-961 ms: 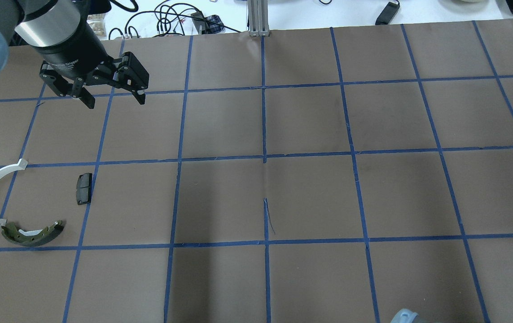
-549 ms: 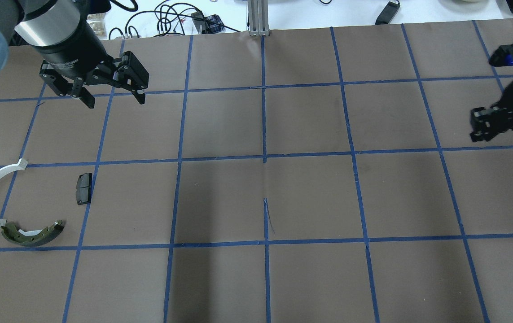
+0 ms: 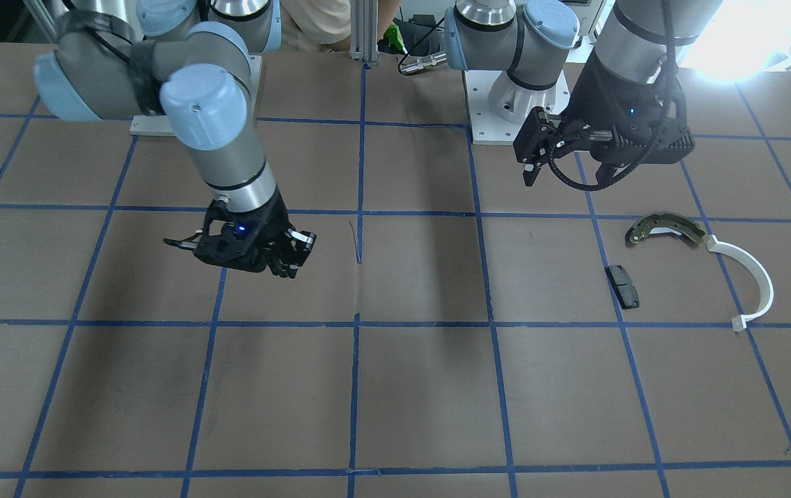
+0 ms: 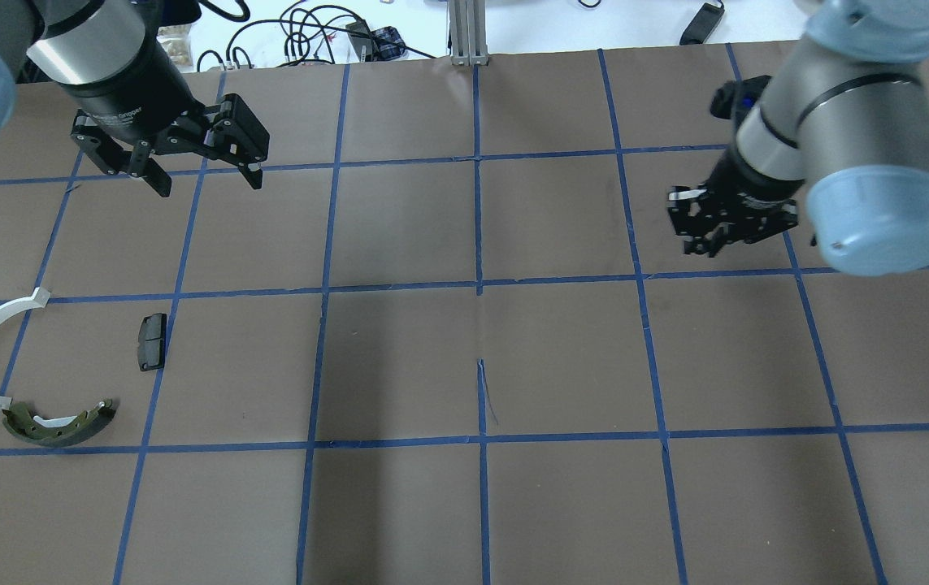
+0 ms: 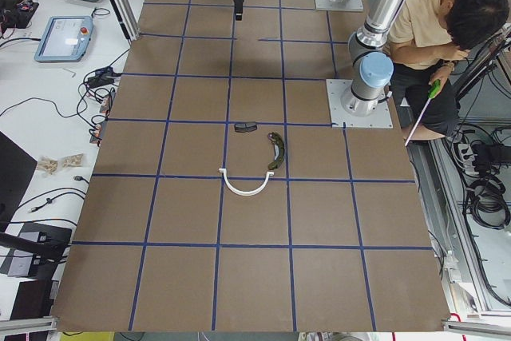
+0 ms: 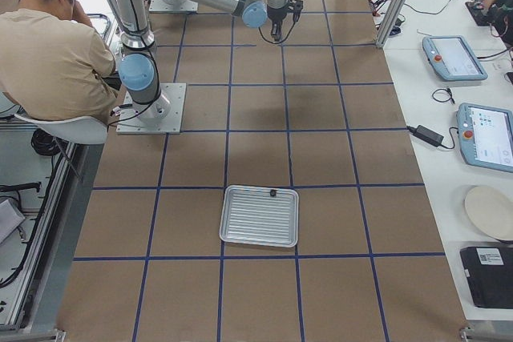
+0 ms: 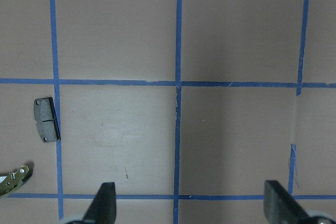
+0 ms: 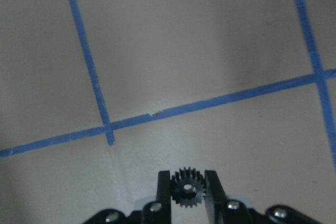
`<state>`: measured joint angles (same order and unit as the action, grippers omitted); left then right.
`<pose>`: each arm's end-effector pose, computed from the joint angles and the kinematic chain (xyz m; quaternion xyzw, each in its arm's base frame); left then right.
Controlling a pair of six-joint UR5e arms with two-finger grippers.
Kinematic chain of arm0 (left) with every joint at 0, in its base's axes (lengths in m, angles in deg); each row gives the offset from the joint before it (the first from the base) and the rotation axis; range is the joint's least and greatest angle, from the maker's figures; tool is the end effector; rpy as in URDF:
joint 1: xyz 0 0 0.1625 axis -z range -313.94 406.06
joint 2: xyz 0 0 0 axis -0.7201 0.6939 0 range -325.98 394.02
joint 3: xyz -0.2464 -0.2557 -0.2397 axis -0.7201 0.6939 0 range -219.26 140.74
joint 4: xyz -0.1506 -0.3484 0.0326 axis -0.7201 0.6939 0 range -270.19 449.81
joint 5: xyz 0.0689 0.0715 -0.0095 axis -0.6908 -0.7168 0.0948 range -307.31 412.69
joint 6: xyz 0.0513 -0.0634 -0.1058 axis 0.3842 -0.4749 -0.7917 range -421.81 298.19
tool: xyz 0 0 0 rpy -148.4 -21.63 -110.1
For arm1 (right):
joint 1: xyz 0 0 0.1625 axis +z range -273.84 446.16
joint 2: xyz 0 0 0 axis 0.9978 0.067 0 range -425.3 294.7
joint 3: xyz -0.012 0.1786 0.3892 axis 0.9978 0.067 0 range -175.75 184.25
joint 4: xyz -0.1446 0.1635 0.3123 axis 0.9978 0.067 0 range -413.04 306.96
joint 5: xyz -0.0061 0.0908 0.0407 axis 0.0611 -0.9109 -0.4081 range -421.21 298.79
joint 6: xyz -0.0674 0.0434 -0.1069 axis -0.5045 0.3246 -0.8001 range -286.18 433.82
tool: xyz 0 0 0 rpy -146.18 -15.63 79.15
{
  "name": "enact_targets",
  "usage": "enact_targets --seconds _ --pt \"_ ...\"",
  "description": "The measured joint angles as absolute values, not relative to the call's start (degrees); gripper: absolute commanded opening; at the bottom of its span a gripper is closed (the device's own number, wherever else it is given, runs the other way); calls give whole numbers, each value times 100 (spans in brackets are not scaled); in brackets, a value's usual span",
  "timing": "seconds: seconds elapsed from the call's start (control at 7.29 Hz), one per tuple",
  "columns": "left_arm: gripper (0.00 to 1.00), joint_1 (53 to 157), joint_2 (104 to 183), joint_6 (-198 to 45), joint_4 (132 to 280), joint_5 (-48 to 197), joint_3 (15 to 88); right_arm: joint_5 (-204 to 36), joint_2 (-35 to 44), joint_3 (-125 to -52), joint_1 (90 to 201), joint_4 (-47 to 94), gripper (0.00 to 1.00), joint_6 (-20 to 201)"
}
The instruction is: Place bearing gear from tray to pile
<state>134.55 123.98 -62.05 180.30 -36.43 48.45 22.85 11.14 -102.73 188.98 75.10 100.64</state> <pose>-0.1231 -0.4637 0.4751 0.0151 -0.9997 0.0161 0.0075 0.2598 -0.4785 0.2790 0.1180 0.9895 -0.0447 0.0711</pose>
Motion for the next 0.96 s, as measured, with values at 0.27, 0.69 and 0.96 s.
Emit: enact_targets --seconds 0.27,0.69,0.96 --pt "100 13427 12381 -6200 18060 -3631 4845 2306 460 -10285 19365 8207 25 10282" --pt "100 13382 12385 -6199 18069 -3641 4845 2332 -47 -10231 19567 8771 100 10317" --pt "100 13379 12456 -6200 18043 -3645 4836 2362 122 -9983 19389 8329 100 10107"
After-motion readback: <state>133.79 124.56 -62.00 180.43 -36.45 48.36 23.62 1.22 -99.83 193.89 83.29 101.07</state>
